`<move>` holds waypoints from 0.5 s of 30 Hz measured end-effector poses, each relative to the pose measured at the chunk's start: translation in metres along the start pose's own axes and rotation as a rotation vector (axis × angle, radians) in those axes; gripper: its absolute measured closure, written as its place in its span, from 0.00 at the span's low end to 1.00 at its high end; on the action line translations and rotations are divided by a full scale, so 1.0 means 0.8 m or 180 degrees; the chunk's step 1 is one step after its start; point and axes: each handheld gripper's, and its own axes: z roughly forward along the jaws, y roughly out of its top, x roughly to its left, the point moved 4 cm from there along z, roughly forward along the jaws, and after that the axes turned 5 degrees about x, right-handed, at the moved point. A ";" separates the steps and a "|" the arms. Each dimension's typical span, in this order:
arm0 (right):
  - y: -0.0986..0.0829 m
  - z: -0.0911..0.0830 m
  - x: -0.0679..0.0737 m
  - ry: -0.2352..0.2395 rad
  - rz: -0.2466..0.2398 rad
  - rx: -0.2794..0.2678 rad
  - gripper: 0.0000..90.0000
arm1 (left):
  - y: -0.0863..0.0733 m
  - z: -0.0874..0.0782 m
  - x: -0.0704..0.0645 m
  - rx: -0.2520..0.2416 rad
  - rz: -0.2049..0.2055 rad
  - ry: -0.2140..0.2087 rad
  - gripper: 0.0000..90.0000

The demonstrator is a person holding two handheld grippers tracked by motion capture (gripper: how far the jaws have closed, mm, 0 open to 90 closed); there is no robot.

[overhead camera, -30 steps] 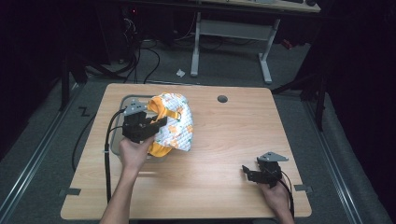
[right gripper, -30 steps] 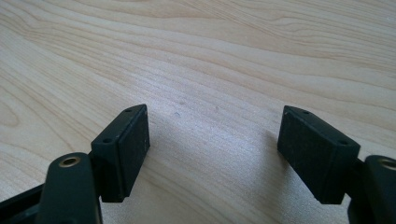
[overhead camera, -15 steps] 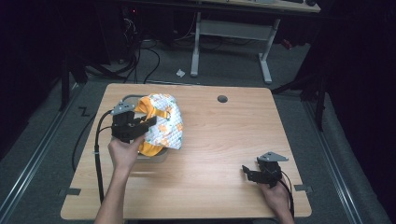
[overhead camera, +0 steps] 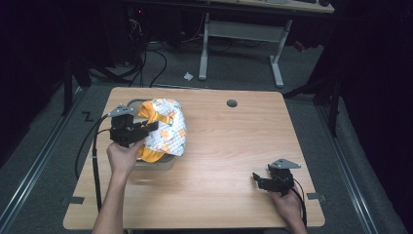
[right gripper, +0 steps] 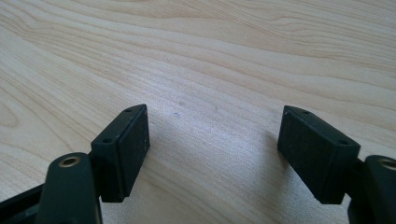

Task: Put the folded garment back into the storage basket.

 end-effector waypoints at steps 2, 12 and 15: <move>0.000 0.000 0.000 0.0002 -0.0002 0.0002 0.28 | -0.002 0.001 0.004 0.0010 -0.0015 0.0016 0.83; 0.000 0.000 0.000 -0.0003 0.0005 0.0001 0.28 | -0.008 0.006 0.022 0.0128 -0.0061 0.0109 0.83; 0.000 0.000 0.000 -0.0001 0.0004 0.0003 0.28 | -0.009 0.011 0.027 0.0174 -0.0056 0.0150 0.83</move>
